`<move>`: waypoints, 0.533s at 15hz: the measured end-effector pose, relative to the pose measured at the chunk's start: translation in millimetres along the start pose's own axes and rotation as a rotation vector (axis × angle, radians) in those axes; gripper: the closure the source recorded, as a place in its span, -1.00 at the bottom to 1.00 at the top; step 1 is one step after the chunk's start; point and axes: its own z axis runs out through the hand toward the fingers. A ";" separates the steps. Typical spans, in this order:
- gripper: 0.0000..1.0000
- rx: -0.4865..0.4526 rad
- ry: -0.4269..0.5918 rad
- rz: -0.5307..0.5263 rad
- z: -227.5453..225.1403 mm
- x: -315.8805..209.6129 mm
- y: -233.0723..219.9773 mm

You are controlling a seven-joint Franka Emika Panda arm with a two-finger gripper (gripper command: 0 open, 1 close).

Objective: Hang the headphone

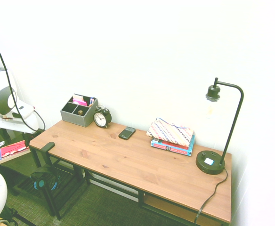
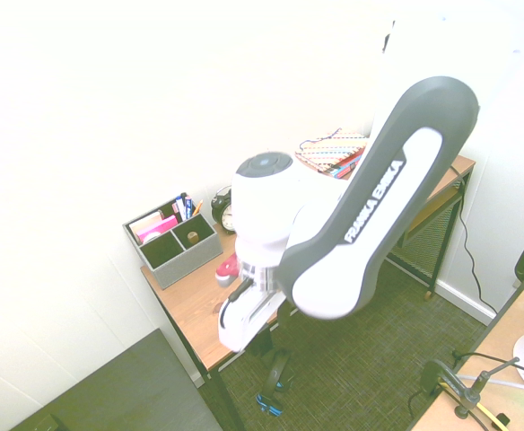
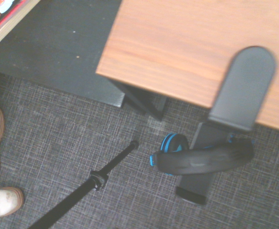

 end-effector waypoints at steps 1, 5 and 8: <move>-1.00 -0.002 0.010 0.009 -14.3 15.4 18.0; -1.00 -0.009 0.045 0.089 -78.8 95.5 116.1; -1.00 0.010 0.074 0.102 -156.0 142.9 193.0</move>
